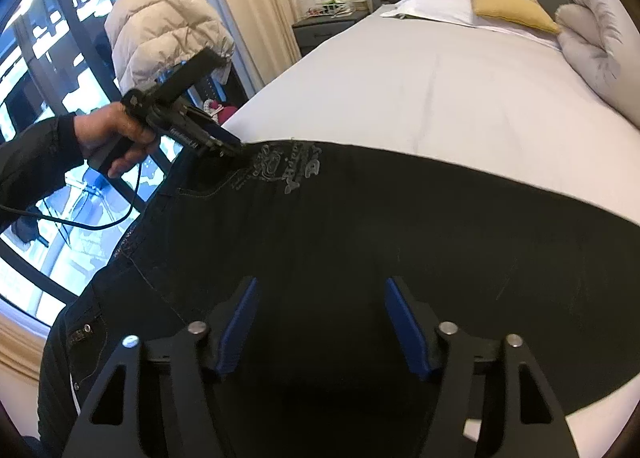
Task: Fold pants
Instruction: 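Grasp the jeans waistband with the left tool while the right tool grasps the waistband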
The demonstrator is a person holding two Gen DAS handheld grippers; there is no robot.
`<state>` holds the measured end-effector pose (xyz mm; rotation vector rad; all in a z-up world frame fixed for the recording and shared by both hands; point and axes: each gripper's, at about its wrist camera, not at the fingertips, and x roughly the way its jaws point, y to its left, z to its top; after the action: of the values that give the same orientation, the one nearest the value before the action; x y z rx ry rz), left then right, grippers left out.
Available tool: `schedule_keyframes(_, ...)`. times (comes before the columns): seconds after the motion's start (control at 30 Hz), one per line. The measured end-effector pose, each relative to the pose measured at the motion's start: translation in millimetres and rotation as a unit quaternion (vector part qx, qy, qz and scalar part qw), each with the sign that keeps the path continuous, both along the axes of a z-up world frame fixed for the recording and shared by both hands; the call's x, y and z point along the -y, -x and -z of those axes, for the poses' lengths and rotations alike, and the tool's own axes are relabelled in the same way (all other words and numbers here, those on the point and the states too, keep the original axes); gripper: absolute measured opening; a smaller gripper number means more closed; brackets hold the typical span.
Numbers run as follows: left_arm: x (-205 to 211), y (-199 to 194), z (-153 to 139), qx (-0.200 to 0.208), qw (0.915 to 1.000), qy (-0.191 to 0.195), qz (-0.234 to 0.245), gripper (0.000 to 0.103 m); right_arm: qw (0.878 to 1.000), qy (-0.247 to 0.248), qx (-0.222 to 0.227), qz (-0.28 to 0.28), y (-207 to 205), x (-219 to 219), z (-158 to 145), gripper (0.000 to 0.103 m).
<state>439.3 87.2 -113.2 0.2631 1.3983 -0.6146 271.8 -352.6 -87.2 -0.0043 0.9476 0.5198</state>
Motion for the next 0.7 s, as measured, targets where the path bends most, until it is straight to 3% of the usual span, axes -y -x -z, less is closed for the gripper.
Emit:
schedule_keyframes(0.1,3,-2,-2,0.001,0.9999,-0.011,0.001,0.012,1.0,0.001,0.007,-0.011,-11,-4,-6,0.064)
schedule_keyframes(0.2,11,5,-7,0.032,0.999,-0.03,0.007,0.005,0.999,0.005,0.019,-0.03,-22,-9,-18,0.062)
schedule_keyframes(0.4,11,36,-44,0.115,0.9932,-0.017,0.011,0.004,0.995,0.05,0.039,-0.08,-53,-26,-34,0.054)
schedule_keyframes(0.6,13,79,-72,0.167,0.9858,0.001,0.018,0.004,0.986,0.092,0.051,-0.128,-86,-49,-39,0.053)
schedule_keyframes(0.7,17,128,-85,0.183,0.983,0.005,0.021,0.004,0.976,0.129,0.054,-0.165,-96,-67,-34,0.052)
